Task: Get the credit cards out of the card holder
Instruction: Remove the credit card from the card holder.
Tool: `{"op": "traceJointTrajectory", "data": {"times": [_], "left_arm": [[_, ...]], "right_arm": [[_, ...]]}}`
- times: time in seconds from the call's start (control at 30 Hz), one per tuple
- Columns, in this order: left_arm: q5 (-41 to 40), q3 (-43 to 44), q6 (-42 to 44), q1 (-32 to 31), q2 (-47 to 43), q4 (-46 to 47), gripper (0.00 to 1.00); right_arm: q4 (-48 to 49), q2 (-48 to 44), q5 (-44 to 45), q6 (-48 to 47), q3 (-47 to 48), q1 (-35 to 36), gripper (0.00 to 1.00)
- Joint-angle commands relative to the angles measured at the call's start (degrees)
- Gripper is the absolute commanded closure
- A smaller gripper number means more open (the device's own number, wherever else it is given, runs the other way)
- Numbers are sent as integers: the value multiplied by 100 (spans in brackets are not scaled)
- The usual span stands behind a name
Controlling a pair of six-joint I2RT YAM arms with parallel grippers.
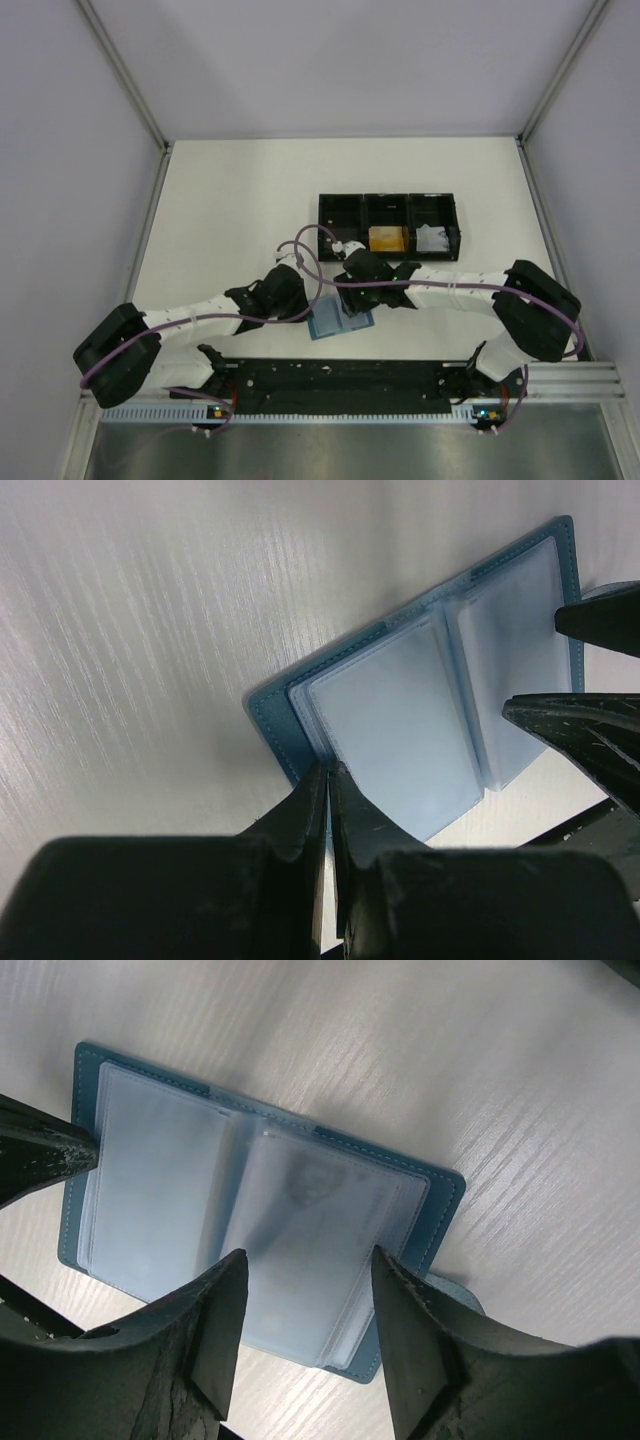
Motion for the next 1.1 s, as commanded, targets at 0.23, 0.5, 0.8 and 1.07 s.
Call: {"op": "traceJointTrajectory", "data": {"times": [0.23, 0.5, 0.8, 1.07], "left_arm": [[207, -133, -67, -40, 49, 71, 93], [190, -150, -76, -57, 40, 80, 93], [225, -194, -128, -57, 40, 176, 93], [-178, -413, -356, -57, -451, 168, 88]], "right_arm": [[575, 223, -644, 140, 118, 31, 59], [971, 224, -1128, 246, 135, 40, 67], [1577, 250, -1840, 413, 249, 40, 69], [1429, 337, -2332, 176, 644, 40, 66]]}}
